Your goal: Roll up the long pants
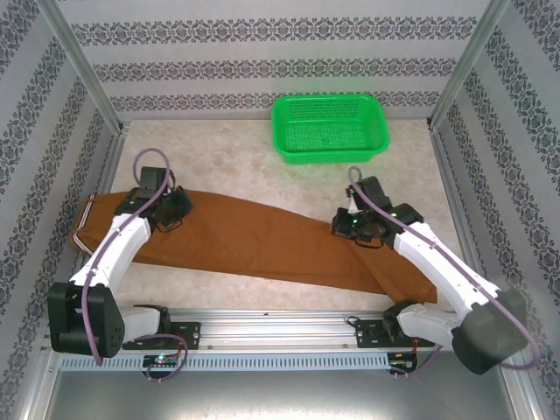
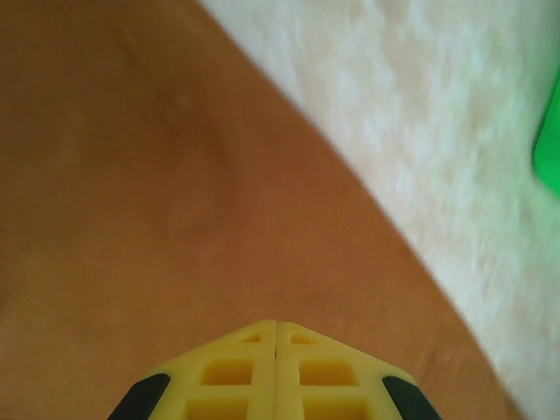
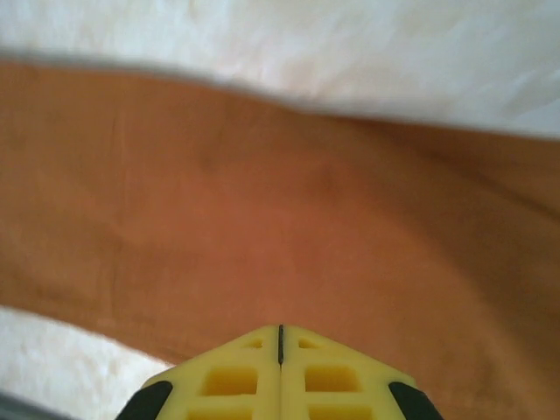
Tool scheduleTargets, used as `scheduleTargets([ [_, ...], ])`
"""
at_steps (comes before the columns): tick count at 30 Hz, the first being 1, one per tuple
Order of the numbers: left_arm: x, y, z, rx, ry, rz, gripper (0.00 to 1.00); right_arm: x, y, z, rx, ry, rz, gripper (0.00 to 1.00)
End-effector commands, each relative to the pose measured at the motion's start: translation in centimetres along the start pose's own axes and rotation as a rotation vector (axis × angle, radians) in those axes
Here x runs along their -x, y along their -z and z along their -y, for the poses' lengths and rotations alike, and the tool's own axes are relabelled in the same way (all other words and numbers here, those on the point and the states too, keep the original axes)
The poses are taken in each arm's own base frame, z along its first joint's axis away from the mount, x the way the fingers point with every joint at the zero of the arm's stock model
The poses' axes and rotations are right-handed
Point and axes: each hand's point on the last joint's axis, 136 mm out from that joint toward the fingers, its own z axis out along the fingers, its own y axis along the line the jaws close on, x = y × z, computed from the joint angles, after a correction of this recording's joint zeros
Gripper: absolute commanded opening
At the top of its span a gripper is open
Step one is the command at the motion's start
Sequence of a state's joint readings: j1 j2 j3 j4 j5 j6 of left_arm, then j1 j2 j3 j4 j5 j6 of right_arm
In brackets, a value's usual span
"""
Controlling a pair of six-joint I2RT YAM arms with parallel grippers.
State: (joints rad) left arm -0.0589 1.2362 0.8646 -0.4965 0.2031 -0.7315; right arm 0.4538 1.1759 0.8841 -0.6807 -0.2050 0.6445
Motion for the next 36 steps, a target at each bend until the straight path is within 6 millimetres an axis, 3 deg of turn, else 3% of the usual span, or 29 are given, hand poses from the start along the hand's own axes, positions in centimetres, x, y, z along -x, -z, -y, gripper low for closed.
scheduleTargets([
  [1, -3.1, -0.9, -1.4, 0.049, -0.059, -0.082, 0.0, -4.7, -2.7, 1.3, -0.081, -0.028, -0.209, 0.0],
  [6, -3.5, -1.7, -2.9, 0.101, -0.067, -0.078, 0.0, -6.7, -5.6, 5.2, -0.227, -0.098, -0.28, 0.0],
  [13, -3.6, -4.7, -3.1, 0.13, -0.057, -0.131, 0.0, -5.0, -7.0, 9.0, -0.339, -0.235, -0.295, 0.0],
  [23, -4.3, -9.1, -4.4, 0.191, -0.011, -0.198, 0.0, 1.2, -7.3, 11.7, -0.395, -0.313, -0.249, 0.0],
  [30, -3.3, -11.8, -4.1, 0.234, -0.018, -0.23, 0.0, 6.6, -8.4, 12.8, -0.419, -0.318, -0.21, 0.0],
  [32, -3.0, -12.4, -4.1, 0.248, -0.027, -0.235, 0.0, 7.5, -8.0, 12.9, -0.411, -0.344, -0.198, 0.0],
  [34, -2.8, -12.5, -4.0, 0.26, -0.047, -0.249, 0.0, 8.3, -6.2, 12.5, -0.367, -0.374, -0.148, 0.0],
  [35, -2.6, -12.5, -4.0, 0.265, -0.058, -0.249, 0.0, 8.8, -4.7, 12.4, -0.354, -0.392, -0.098, 0.04],
  [36, -2.5, -12.3, -4.1, 0.272, -0.064, -0.248, 0.0, 9.1, -3.3, 12.5, -0.341, -0.41, -0.053, 0.18],
])
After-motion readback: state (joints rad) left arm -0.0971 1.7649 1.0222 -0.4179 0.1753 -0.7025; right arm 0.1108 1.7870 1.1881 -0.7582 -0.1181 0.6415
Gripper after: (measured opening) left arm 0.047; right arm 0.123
